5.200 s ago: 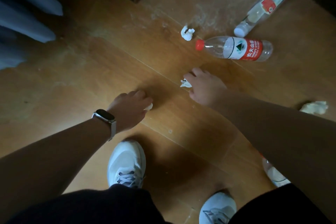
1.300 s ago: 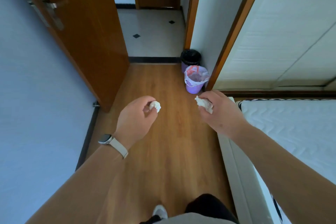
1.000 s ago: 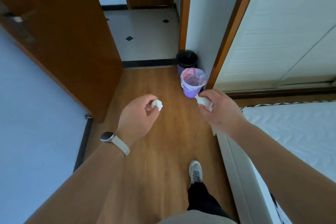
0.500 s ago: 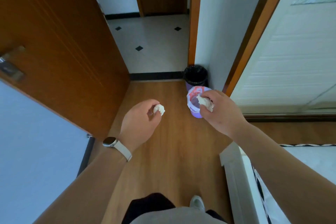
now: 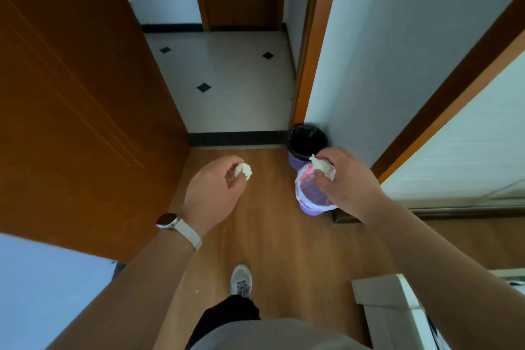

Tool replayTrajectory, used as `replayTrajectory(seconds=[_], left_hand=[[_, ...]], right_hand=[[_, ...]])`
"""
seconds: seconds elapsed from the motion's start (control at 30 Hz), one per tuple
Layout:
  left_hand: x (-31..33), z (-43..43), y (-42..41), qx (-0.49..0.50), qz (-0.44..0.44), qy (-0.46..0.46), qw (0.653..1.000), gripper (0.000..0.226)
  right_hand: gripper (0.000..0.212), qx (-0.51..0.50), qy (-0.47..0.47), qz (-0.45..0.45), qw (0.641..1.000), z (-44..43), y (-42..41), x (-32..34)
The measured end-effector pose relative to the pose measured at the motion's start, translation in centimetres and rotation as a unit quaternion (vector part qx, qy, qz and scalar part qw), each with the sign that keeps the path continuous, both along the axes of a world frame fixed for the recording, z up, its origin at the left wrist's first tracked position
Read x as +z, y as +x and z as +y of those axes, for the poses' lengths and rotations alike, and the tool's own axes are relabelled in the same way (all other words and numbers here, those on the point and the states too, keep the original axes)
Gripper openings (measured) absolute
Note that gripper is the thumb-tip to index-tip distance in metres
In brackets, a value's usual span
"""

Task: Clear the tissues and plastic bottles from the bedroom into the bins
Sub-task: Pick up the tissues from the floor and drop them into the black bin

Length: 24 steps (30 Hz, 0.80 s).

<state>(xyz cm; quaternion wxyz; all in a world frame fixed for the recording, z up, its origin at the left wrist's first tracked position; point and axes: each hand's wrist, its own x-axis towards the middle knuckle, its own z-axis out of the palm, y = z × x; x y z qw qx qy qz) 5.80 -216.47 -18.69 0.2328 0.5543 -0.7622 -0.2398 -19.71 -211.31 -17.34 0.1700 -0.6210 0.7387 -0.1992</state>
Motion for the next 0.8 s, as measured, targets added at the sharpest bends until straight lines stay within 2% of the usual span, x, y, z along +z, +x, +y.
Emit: replayTrajectory(seconds=[0.17,0.33,0.5,0.8], left_hand=[[-0.2,-9.3,2.1,-0.038,0.002,0.002,0.999,0.026],[0.1,-15.3,2.3,-0.073,0.017,-0.005,0.997,0.027],[-0.7,-20.0,1.1,-0.115,0.014,-0.001,0.993,0.029],[-2.8,-29.4,-5.2,-0.154,-0.004,0.032,0.988,0.03]], right_hand=[[0.03,-0.034,-0.009,0.027,0.999,-7.8,3.0,1.3],[0.031,-0.047,0.009,0.032,0.998,-11.8,4.5,1.8],[0.032,-0.058,0.003,0.037,0.998,-15.9,3.1,1.5],[0.033,-0.089,0.018,-0.009,0.996,-24.8,-1.6,-2.6]])
